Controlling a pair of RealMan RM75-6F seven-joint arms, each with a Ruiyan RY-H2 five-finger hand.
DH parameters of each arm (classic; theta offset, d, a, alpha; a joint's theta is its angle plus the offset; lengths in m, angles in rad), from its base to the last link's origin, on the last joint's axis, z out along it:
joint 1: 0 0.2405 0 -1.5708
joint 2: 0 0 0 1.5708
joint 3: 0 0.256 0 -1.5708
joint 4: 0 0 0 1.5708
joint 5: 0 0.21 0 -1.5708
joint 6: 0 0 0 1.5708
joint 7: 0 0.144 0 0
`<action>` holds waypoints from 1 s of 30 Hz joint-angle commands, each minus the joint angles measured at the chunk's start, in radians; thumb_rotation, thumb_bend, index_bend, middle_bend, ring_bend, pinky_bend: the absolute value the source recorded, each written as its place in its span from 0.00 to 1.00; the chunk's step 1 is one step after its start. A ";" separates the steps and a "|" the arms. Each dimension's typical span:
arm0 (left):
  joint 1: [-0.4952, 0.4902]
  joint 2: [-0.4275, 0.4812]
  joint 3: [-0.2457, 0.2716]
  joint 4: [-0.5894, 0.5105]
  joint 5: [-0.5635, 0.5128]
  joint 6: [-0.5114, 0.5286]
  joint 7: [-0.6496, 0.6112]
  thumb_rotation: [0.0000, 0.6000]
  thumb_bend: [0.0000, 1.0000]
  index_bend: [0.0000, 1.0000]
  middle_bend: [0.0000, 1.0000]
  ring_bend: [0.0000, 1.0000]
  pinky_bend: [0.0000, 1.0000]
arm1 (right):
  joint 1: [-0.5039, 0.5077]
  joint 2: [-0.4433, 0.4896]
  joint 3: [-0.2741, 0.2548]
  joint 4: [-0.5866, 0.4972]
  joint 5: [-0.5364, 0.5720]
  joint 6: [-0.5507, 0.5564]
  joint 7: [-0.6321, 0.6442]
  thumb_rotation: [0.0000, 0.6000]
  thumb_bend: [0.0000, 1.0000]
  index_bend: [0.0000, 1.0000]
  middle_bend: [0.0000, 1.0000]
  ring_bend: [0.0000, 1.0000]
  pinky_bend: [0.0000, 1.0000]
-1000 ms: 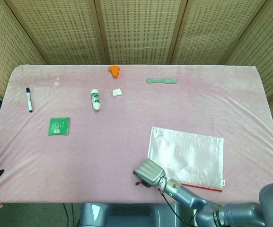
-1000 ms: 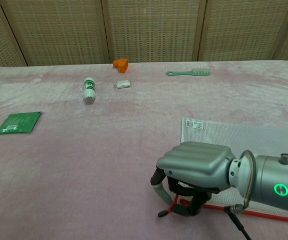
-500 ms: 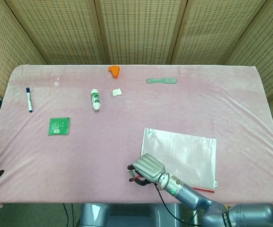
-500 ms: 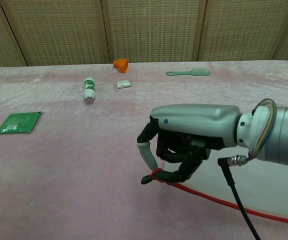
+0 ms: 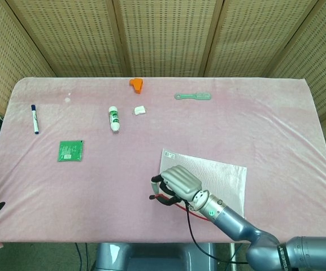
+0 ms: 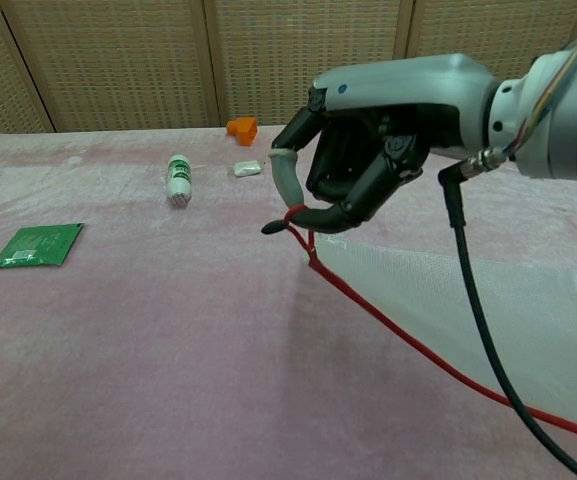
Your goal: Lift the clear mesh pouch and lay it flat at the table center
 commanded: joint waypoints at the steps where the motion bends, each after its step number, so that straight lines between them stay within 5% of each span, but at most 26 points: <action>1: -0.016 -0.011 -0.007 0.022 0.011 -0.015 -0.020 1.00 0.00 0.00 0.00 0.00 0.00 | 0.032 0.055 0.059 -0.031 0.068 -0.023 0.049 1.00 0.89 0.80 0.98 0.92 1.00; 9: -0.073 -0.046 -0.034 0.097 0.050 -0.053 -0.117 1.00 0.00 0.00 0.00 0.00 0.00 | 0.128 0.189 0.168 -0.061 0.222 -0.119 0.137 1.00 0.90 0.80 0.98 0.92 1.00; 17: -0.144 -0.058 -0.073 0.100 0.055 -0.098 -0.103 1.00 0.00 0.00 0.00 0.00 0.00 | 0.213 0.243 0.200 -0.039 0.307 -0.182 0.187 1.00 0.90 0.80 0.98 0.92 1.00; 20: -0.192 -0.076 -0.090 0.132 0.113 -0.108 -0.153 1.00 0.00 0.00 0.13 0.10 0.04 | 0.218 0.236 0.198 -0.029 0.300 -0.192 0.216 1.00 0.90 0.80 0.98 0.92 1.00; 24: -0.276 -0.117 -0.104 0.203 0.205 -0.133 -0.217 1.00 0.00 0.00 0.41 0.34 0.22 | 0.210 0.232 0.190 -0.017 0.268 -0.196 0.248 1.00 0.90 0.80 0.98 0.92 1.00; 30: -0.404 -0.225 -0.118 0.325 0.301 -0.160 -0.367 1.00 0.00 0.08 0.81 0.74 0.79 | 0.199 0.231 0.173 -0.007 0.236 -0.185 0.272 1.00 0.90 0.80 0.98 0.92 1.00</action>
